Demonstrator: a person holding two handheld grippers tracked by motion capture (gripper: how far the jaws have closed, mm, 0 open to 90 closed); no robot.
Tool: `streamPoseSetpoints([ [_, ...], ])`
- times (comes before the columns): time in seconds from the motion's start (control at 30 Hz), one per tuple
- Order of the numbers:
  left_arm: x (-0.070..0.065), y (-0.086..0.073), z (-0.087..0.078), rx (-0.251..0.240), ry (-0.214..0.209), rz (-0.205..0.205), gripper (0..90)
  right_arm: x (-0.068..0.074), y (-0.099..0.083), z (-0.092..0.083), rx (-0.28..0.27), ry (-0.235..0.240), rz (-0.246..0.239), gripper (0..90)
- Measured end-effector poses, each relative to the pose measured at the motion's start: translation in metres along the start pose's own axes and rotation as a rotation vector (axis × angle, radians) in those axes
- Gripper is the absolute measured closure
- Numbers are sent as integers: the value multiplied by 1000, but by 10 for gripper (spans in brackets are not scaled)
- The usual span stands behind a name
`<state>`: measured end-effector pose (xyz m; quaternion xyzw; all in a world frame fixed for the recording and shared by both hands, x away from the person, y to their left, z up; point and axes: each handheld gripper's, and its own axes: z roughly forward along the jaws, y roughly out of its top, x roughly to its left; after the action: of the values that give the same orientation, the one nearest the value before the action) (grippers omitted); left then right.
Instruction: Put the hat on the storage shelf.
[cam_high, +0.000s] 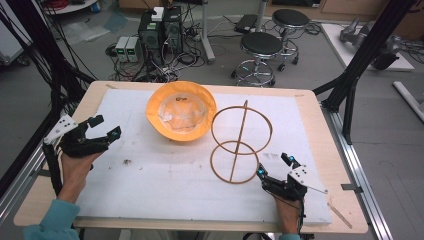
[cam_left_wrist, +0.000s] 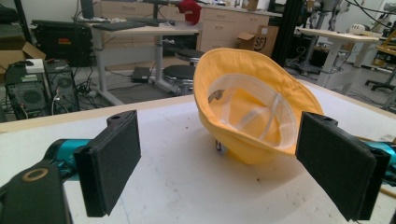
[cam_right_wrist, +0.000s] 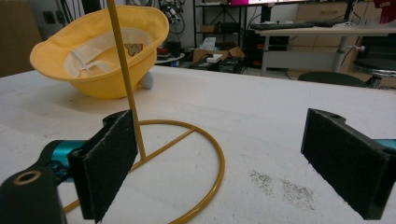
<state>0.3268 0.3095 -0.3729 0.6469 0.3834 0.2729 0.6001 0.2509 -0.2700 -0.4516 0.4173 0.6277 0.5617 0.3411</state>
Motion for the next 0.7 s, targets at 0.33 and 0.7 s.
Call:
streamPoseSetpoints([
  [0.33,11,22,34,98,-31,-15,145,0,0,0,2,1,0,97],
  [0.7,21,49,86,206,-65,-32,149,-1,0,1,6,0,6,97],
])
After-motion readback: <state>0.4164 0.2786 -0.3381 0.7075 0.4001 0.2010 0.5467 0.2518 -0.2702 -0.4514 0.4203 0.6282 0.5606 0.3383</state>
